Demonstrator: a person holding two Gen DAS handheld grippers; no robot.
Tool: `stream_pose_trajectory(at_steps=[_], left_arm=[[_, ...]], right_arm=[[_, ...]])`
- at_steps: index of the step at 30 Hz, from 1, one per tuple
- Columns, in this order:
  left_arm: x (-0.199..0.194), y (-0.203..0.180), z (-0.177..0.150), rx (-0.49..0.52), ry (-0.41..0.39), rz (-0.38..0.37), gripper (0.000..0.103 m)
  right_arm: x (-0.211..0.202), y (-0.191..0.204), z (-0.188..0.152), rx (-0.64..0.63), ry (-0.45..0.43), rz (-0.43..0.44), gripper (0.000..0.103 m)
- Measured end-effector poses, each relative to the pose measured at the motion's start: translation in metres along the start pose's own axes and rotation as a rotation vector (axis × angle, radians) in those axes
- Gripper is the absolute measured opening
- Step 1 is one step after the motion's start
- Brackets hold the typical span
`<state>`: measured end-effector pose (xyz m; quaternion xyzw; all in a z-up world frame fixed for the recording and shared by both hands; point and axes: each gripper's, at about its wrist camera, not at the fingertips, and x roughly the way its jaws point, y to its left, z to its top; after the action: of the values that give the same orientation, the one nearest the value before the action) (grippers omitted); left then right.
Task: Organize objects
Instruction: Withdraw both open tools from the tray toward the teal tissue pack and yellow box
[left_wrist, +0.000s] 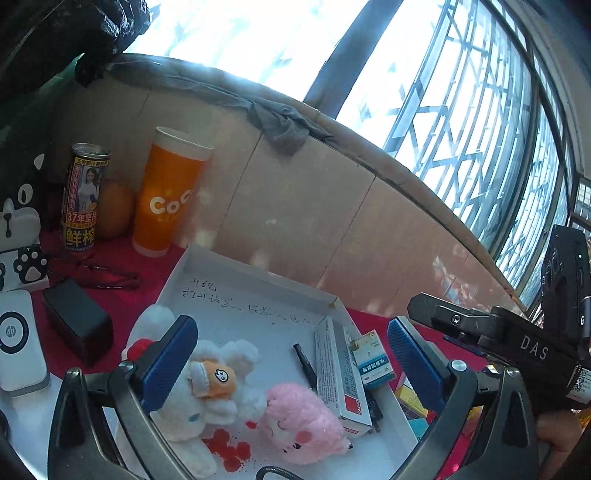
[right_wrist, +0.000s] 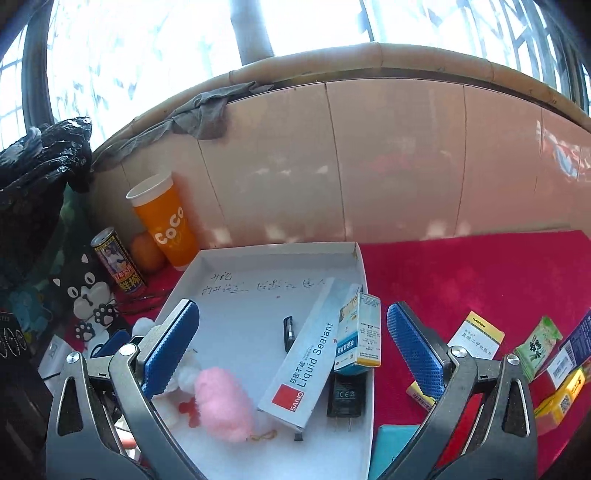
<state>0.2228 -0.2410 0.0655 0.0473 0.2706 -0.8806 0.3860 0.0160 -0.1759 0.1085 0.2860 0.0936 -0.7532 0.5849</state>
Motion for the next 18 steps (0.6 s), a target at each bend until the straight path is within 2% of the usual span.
stream_pose_trajectory(at_steps=[4,8,11,14,18], left_arm=[[-0.002,0.001,0.001,0.005,-0.018,0.004,0.103],[-0.006,-0.001,0.001,0.018,-0.039,-0.011,0.103],[-0.008,-0.003,0.002,0.025,-0.049,-0.025,0.103],[-0.010,-0.003,0.002,0.022,-0.058,-0.040,0.103],[-0.011,-0.003,0.002,0.014,-0.061,-0.061,0.103]], right_arm=[[-0.021,-0.004,-0.003,0.008,-0.053,-0.003,0.103],[-0.056,-0.008,-0.002,0.020,-0.170,0.026,0.103],[-0.084,-0.016,-0.001,0.041,-0.265,0.094,0.103],[-0.096,-0.024,-0.003,0.053,-0.254,0.151,0.103],[-0.110,-0.036,-0.015,0.070,-0.234,0.086,0.103]])
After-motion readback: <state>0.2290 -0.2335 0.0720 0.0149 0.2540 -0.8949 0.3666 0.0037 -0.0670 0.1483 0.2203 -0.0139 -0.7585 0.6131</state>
